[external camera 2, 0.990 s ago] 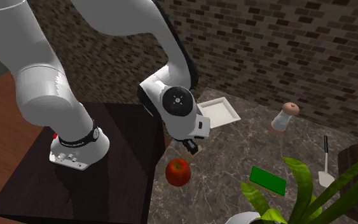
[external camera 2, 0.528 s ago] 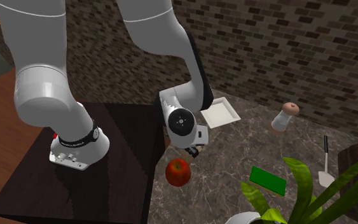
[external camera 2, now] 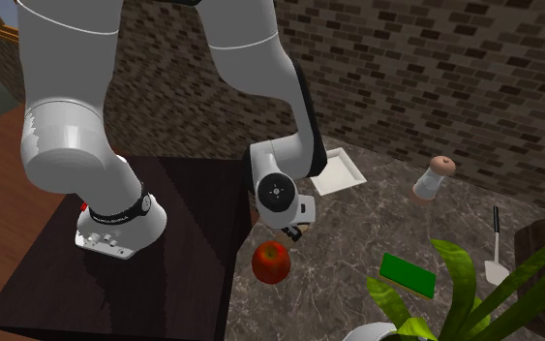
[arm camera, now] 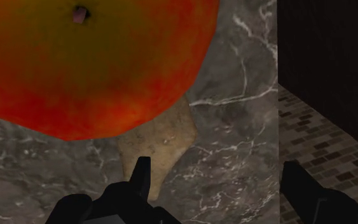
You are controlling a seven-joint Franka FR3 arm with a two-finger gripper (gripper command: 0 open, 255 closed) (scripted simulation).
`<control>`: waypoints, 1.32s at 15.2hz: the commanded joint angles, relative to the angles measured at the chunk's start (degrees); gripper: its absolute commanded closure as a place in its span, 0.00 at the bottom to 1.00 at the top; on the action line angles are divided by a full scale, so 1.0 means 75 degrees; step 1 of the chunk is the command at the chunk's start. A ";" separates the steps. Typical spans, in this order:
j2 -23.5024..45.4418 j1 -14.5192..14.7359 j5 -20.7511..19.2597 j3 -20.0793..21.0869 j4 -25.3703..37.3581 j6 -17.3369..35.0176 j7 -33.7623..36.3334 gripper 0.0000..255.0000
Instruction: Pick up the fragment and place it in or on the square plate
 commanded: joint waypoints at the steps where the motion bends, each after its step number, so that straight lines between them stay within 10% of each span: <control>1: 0.0034 -0.0005 0.0048 0.0014 0.0015 -0.0002 -0.0039 0.00; 6: 0.0034 -0.0005 0.0048 0.0014 0.0015 -0.0002 -0.0039 0.00; 7: 0.0034 -0.0005 0.0048 0.0014 0.0015 -0.0001 -0.0039 1.00; 16: 0.0033 -0.0005 0.0048 0.0014 0.0015 -0.0001 -0.0039 1.00; 17: 0.0033 -0.0005 0.0048 0.0014 0.0015 -0.0001 -0.0039 0.00; 20: 0.0723 0.1760 -0.2621 -0.0564 0.0578 0.1758 0.4930 0.00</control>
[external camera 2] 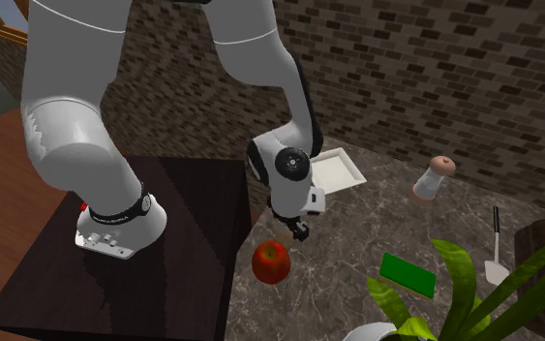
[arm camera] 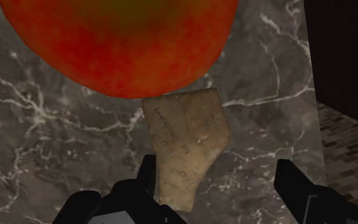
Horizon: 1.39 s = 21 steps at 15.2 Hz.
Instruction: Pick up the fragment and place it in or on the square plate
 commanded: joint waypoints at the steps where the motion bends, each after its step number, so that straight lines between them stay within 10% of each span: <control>1: 0.0344 0.0872 -0.1348 -0.0495 0.0197 0.0424 0.2460 0.00; 8: 0.1281 0.0350 -0.0174 0.0155 0.0882 0.0623 0.1469 0.00; 16: 0.1281 0.0355 -0.0175 0.0150 0.0881 0.0620 0.1470 0.00; 17: 0.1281 0.0355 -0.0175 0.0150 0.0881 0.0620 0.1470 1.00; 21: 0.1282 0.0355 -0.0175 0.0150 0.0882 0.0620 0.1470 1.00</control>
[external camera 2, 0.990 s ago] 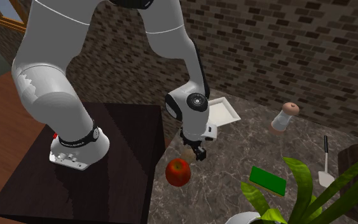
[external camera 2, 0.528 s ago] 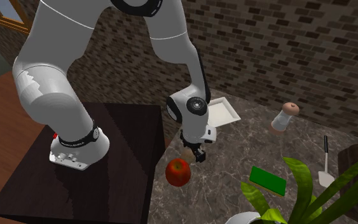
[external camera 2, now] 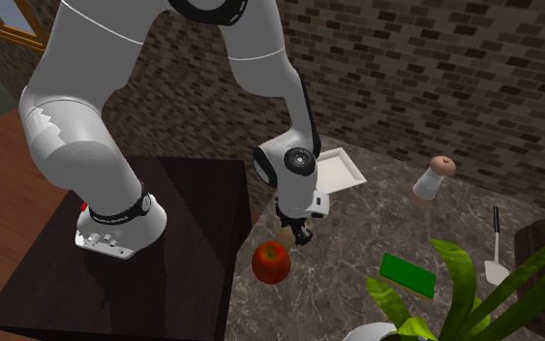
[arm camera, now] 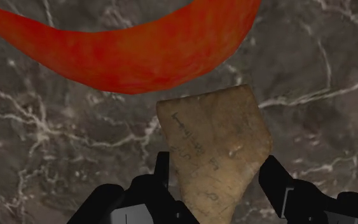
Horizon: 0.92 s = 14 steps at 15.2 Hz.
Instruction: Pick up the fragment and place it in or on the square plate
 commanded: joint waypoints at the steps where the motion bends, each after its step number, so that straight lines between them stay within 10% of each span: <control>1: 0.0002 0.0000 0.0000 0.0000 -0.0001 -0.0001 0.0001 1.00; 14: -0.1074 0.0768 -0.1332 -0.0903 -0.0789 -0.0308 0.1157 1.00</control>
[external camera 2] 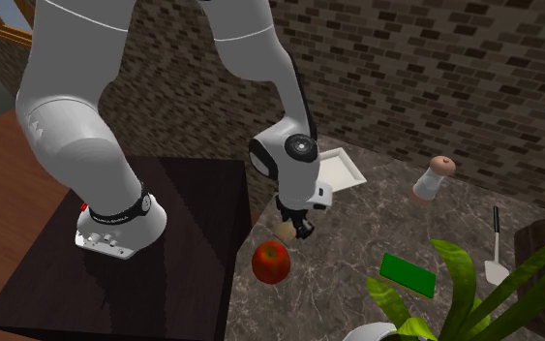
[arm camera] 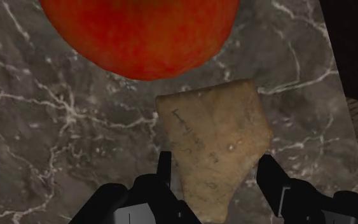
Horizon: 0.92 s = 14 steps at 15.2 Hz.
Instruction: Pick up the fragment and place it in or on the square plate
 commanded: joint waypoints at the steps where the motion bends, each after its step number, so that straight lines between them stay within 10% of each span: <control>1: -0.0268 0.0238 -0.0372 -0.0264 -0.0184 -0.0084 0.0332 1.00; 14: -0.0621 0.1760 -0.2206 -0.1412 0.0216 -0.0911 0.2737 1.00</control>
